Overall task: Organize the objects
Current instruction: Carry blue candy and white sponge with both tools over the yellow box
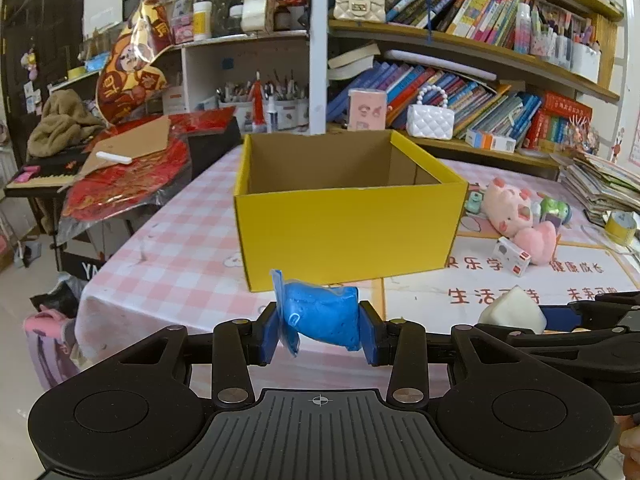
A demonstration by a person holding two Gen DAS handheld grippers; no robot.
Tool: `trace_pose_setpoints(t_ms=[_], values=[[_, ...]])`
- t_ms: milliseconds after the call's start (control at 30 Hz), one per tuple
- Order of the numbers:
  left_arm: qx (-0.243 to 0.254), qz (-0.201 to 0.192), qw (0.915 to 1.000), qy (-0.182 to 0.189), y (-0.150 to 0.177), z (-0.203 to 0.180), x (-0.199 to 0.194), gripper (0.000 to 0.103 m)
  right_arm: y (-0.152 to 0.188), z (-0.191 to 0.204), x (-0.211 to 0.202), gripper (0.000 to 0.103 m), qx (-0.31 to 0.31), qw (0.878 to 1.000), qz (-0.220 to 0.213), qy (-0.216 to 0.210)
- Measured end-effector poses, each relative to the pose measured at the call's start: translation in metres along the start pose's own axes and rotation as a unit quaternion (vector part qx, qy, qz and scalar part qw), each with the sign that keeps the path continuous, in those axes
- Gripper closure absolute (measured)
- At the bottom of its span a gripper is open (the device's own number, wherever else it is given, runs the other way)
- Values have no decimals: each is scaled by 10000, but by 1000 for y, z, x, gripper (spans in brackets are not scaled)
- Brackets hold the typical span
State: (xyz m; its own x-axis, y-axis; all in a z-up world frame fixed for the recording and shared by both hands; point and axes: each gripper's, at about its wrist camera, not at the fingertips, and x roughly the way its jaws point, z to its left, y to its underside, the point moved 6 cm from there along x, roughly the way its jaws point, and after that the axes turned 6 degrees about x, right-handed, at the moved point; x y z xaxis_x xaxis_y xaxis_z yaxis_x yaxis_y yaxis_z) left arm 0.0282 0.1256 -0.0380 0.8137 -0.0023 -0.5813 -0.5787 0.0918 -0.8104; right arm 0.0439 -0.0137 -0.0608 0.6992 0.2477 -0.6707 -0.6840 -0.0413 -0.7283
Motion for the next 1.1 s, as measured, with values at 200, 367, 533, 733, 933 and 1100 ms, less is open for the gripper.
trace_pose_setpoints(t_ms=[200,367,533,733,933,1100], values=[[-118,-178,9997,79,-13,12,-4,64,-11,3,-5,57,147,9997,-186,80],[-149,-332,9992,151,-33,17,3,64,-33,2,-7,57,227,9989,-386,112],[-210,-543,9983,72,-57,24,15,64,-64,-1,-2,57,140,9975,-688,119],[-275,-671,9974,-25,-83,33,35,64,-104,-2,21,57,-91,9956,-933,58],[-336,-624,9974,-121,-104,37,69,64,-138,2,51,57,-554,9928,-1058,-100],[-326,-538,9978,-194,-119,37,100,64,-159,6,84,57,-1181,9873,-1033,-245]])
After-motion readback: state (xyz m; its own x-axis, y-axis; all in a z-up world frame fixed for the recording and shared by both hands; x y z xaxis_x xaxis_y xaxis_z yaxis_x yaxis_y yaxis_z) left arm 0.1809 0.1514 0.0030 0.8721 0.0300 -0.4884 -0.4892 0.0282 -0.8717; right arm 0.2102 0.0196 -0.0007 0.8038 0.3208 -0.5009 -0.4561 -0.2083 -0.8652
